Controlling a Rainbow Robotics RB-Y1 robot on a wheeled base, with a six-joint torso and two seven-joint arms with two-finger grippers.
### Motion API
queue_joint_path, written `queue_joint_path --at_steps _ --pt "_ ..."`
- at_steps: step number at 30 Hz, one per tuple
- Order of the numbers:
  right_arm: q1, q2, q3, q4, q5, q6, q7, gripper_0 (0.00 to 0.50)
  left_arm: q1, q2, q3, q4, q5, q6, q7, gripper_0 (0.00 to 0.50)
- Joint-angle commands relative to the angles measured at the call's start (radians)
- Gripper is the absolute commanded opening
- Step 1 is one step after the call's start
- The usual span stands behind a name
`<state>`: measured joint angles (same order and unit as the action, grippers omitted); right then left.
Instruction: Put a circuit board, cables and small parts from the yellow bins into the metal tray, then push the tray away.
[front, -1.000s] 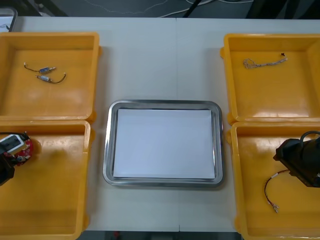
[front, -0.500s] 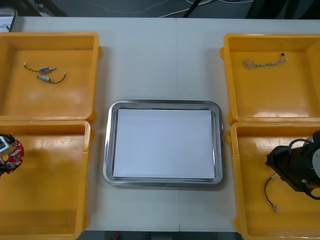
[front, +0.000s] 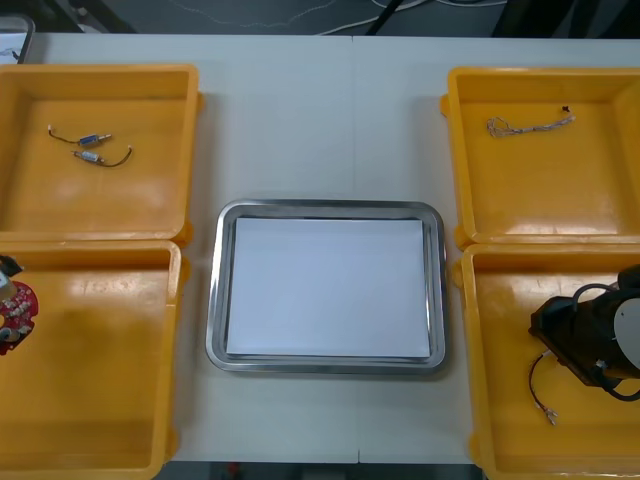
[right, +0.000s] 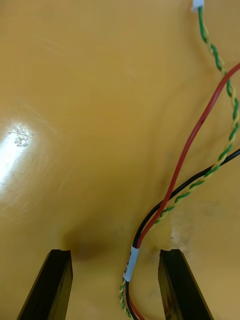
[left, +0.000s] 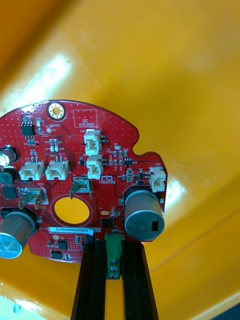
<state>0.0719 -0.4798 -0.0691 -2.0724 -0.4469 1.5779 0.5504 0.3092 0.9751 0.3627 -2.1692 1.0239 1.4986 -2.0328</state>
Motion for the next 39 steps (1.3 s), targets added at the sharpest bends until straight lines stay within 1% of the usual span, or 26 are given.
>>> queue_joint_path --at_steps 1,5,8,12,13,14,15,16,17,18,20,24,29,33,39 --pt "0.025 0.014 0.023 -0.002 0.007 -0.009 -0.006 0.5 -0.125 0.019 0.022 -0.029 0.016 0.107 0.212 0.0" --pt "0.025 0.015 0.026 0.011 0.007 -0.018 -0.006 0.5 -0.211 -0.009 0.007 -0.029 0.024 0.19 0.299 0.0" --pt "0.025 0.015 0.032 0.023 0.008 -0.036 -0.004 0.5 -0.266 -0.026 -0.013 -0.035 0.024 0.233 0.352 0.0" --pt "0.025 0.015 0.034 0.023 0.01 -0.036 -0.004 0.5 -0.32 -0.033 -0.062 -0.054 0.007 0.25 0.447 0.0" --pt "0.026 0.015 0.034 0.023 0.01 -0.038 -0.004 0.485 -0.326 -0.033 -0.071 -0.06 0.005 0.252 0.462 0.0" --pt "0.025 0.015 0.034 0.023 0.01 -0.038 -0.003 0.412 -0.338 -0.033 -0.09 -0.066 -0.004 0.25 0.493 0.0" --pt "0.025 0.014 0.034 0.023 0.008 -0.038 -0.004 0.299 -0.349 -0.033 -0.105 -0.072 -0.013 0.253 0.519 0.0" --pt "0.025 0.014 0.034 0.023 0.008 -0.036 -0.004 0.229 -0.354 -0.033 -0.113 -0.075 -0.021 0.253 0.533 0.0" --pt "0.025 0.014 0.034 0.023 0.007 -0.038 -0.004 0.096 -0.369 -0.033 -0.131 -0.078 -0.031 0.258 0.557 0.0" --pt "0.025 0.014 0.034 0.023 0.007 -0.038 -0.003 0.044 -0.38 -0.033 -0.146 -0.081 -0.041 0.261 0.579 0.0" --pt "0.025 0.014 0.034 0.023 0.007 -0.038 -0.003 0.0 -0.398 -0.033 -0.174 -0.089 -0.062 0.265 0.612 0.0" --pt "0.023 0.014 0.034 0.023 0.005 -0.036 -0.003 0.0 -0.432 -0.033 -0.229 -0.109 -0.088 0.265 0.7 0.0" --pt "0.019 0.003 0.032 0.009 -0.001 -0.032 0.003 0.0 -0.475 -0.033 -0.288 -0.135 -0.088 0.267 0.812 0.0" --pt "0.011 -0.026 0.032 -0.041 -0.01 0.01 0.003 0.0 -0.521 -0.033 -0.347 -0.155 -0.097 0.275 0.905 0.0" --pt "-0.003 -0.065 0.023 -0.112 -0.029 0.08 0.006 0.0 -0.582 -0.033 -0.459 -0.178 -0.154 0.281 1.016 0.0"
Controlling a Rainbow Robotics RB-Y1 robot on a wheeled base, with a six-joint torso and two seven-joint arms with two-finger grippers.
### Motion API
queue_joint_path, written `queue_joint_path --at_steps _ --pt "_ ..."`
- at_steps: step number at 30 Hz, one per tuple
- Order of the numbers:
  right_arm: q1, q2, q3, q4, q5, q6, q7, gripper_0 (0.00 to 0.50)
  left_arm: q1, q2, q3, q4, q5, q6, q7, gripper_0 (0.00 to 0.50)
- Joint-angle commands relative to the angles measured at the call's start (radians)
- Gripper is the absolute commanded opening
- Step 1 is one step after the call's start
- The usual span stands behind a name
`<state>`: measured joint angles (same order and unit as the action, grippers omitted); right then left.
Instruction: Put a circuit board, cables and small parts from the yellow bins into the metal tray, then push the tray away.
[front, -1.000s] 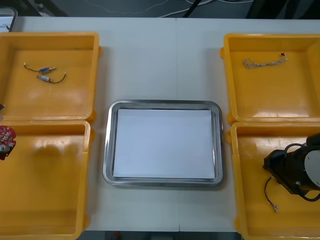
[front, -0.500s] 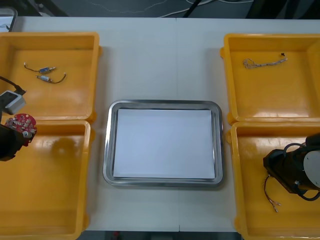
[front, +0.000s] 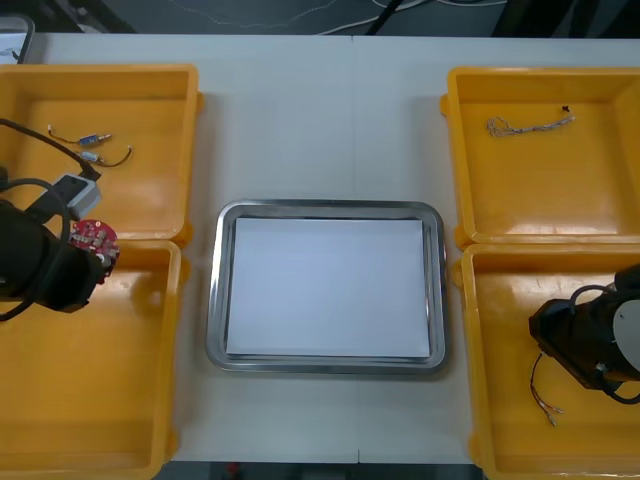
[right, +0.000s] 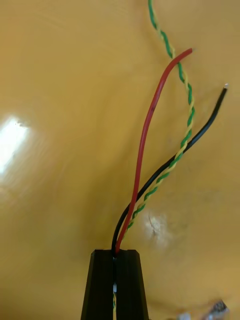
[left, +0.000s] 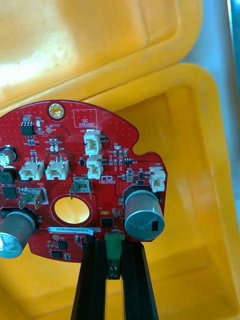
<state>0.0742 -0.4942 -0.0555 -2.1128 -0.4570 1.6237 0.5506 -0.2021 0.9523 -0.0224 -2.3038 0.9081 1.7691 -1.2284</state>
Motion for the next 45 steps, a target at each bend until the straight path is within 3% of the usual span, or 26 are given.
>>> queue_joint_path --at_steps 1,9,20,27,36,45 --pt "-0.005 -0.056 0.005 -0.085 -0.022 0.045 0.009 0.0 -0.083 -0.01 -0.096 -0.045 -0.048 0.01 0.23 0.0" --pt "-0.013 -0.086 -0.078 -0.17 -0.134 0.125 0.042 0.0 -0.157 -0.01 -0.214 -0.075 -0.071 0.006 0.372 0.0" --pt "-0.033 -0.109 -0.25 -0.242 -0.284 0.254 0.289 0.0 -0.238 -0.018 -0.358 -0.086 -0.114 -0.06 0.474 0.0" --pt "-0.057 -0.142 -0.267 -0.3 -0.282 0.296 0.483 0.0 -0.295 -0.05 -0.475 -0.089 -0.181 -0.06 0.549 0.0" --pt "-0.109 -0.144 -0.262 -0.337 -0.307 0.296 0.707 0.0 -0.355 -0.079 -0.551 -0.088 -0.183 -0.059 0.635 0.0" --pt "-0.145 -0.147 -0.251 -0.34 -0.404 0.296 0.819 0.0 -0.407 -0.133 -0.636 -0.078 -0.213 -0.059 0.702 0.0"
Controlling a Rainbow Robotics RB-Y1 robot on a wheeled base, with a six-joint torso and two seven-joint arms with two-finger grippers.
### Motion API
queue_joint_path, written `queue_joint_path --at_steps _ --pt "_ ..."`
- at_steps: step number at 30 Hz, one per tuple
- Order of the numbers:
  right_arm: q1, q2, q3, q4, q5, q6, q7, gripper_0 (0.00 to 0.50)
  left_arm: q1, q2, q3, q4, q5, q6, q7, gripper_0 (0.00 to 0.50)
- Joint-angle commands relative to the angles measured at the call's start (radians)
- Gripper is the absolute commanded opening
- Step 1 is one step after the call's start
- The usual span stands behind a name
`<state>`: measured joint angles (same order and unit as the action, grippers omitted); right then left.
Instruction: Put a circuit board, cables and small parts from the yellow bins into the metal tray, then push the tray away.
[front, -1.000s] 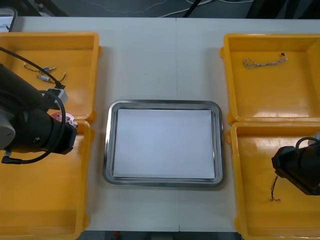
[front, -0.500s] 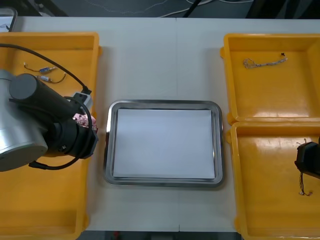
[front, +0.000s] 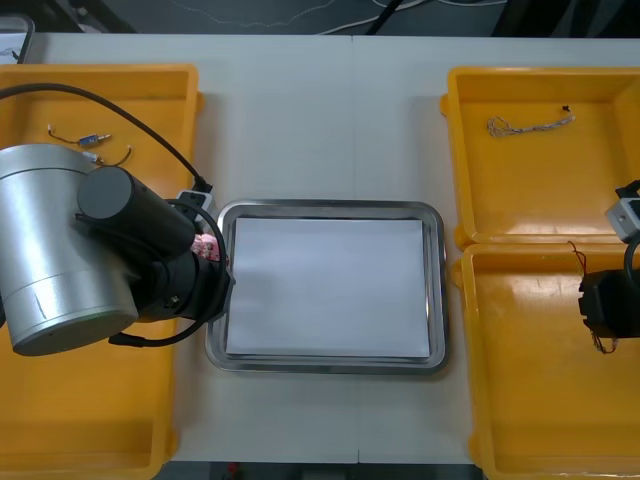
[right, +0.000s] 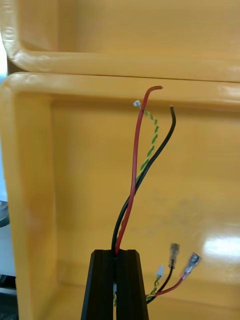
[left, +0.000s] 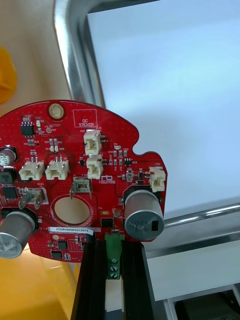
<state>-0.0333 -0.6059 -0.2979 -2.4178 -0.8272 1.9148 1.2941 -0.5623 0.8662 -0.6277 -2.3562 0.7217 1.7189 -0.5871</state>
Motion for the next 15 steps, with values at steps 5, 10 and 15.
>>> queue_joint_path --at_steps 5,10,15 --pt "-0.056 -0.049 0.02 -0.055 -0.04 0.005 0.079 0.0 -0.073 -0.076 -0.076 -0.003 -0.045 -0.009 0.079 0.0" --pt "-0.099 -0.049 0.023 -0.084 -0.047 0.005 0.085 0.0 -0.096 -0.116 -0.142 0.037 -0.093 -0.019 0.092 0.0" --pt "-0.108 -0.049 0.036 -0.119 -0.056 0.005 0.083 0.0 -0.116 -0.15 -0.194 0.075 -0.113 -0.042 0.107 0.0"
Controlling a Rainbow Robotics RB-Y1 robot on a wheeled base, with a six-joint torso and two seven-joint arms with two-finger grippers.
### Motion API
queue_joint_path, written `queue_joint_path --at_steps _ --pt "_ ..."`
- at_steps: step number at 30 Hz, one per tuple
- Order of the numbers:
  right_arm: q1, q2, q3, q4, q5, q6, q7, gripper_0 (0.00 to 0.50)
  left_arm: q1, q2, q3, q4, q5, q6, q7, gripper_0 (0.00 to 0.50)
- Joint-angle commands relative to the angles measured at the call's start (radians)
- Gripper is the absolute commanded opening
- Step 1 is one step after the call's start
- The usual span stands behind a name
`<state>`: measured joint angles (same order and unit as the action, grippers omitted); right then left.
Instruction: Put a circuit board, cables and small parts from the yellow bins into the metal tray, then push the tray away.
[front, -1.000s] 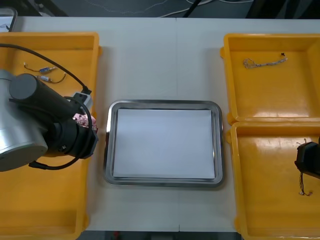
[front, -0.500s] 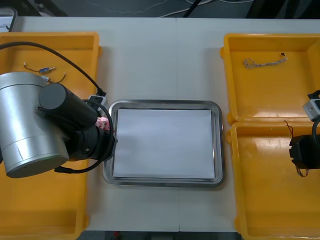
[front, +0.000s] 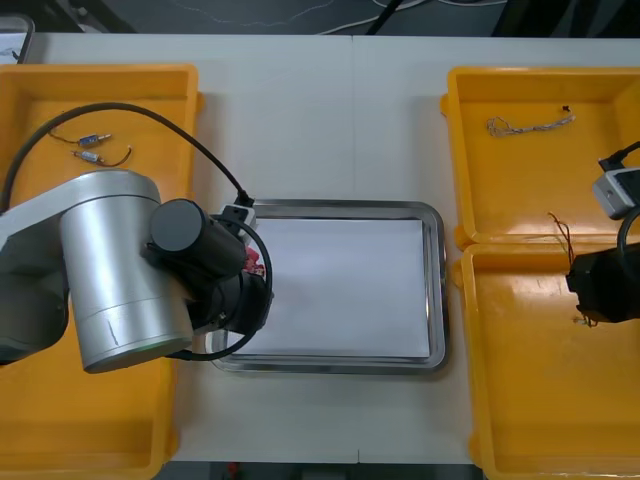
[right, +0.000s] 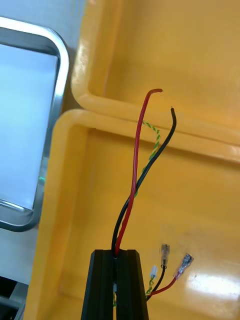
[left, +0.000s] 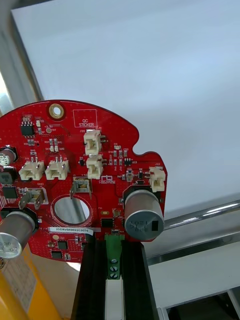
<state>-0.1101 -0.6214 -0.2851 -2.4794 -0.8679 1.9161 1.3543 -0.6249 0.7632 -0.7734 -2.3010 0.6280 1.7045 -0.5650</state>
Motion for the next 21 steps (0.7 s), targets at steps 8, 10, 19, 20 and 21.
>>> queue_joint_path --at_steps 8,10,19,20,21 --pt "-0.01 -0.032 0.078 -0.09 0.003 0.004 0.003 0.0 -0.058 -0.076 -0.118 0.035 -0.041 -0.039 0.105 0.0" --pt "0.001 -0.032 0.083 -0.101 0.009 0.004 -0.001 0.0 -0.058 -0.085 -0.124 0.035 -0.041 -0.039 0.108 0.0" --pt "0.035 -0.032 0.083 -0.121 0.024 0.004 -0.012 0.0 -0.056 -0.123 -0.165 0.077 -0.077 -0.039 0.116 0.0" --pt "0.036 -0.032 0.083 -0.121 0.032 0.004 -0.012 0.0 -0.056 -0.125 -0.167 0.091 -0.08 -0.039 0.111 0.0" --pt "0.036 -0.032 0.083 -0.119 0.035 0.004 -0.011 0.0 -0.056 -0.127 -0.168 0.092 -0.082 -0.039 0.111 0.0"
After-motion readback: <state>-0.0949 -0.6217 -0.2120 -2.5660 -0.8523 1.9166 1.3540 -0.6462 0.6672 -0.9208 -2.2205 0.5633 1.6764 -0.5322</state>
